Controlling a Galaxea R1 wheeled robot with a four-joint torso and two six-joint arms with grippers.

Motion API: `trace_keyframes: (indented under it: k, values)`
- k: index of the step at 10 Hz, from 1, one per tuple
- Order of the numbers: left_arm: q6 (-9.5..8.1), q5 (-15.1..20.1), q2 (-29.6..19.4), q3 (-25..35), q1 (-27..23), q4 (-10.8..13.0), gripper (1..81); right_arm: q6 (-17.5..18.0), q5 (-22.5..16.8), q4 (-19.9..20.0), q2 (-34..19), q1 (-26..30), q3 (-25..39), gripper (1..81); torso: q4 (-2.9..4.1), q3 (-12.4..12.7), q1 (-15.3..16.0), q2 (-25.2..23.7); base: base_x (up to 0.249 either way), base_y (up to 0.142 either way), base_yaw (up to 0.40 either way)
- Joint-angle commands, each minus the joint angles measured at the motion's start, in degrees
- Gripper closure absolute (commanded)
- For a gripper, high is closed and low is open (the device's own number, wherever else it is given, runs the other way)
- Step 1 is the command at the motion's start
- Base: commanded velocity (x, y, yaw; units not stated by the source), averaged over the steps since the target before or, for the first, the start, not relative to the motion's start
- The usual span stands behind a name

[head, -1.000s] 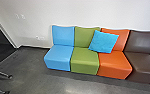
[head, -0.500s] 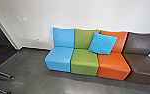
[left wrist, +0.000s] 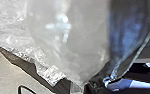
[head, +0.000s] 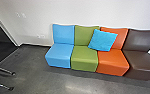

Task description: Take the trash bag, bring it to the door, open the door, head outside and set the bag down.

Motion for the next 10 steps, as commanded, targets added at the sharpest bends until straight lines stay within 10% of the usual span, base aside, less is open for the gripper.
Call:
trace_keyframes:
  k: [1, 10]
  values:
    - [0.51, 5.1, -0.1, 0.1, 0.1, 0.2, 81.1, -0.7, -3.8, -0.9, 1.5, 0.0, -2.2, 1.0, 0.00, 2.2, -3.6, 5.5, 0.000, 0.000, 0.000]
    - [1.04, 5.1, 0.0, -0.7, 0.7, 0.3, 81.1, -1.1, -3.5, -2.0, 6.1, -0.8, -7.9, 1.0, 0.00, 15.7, -15.2, 23.3, 0.000, 0.000, 0.000]
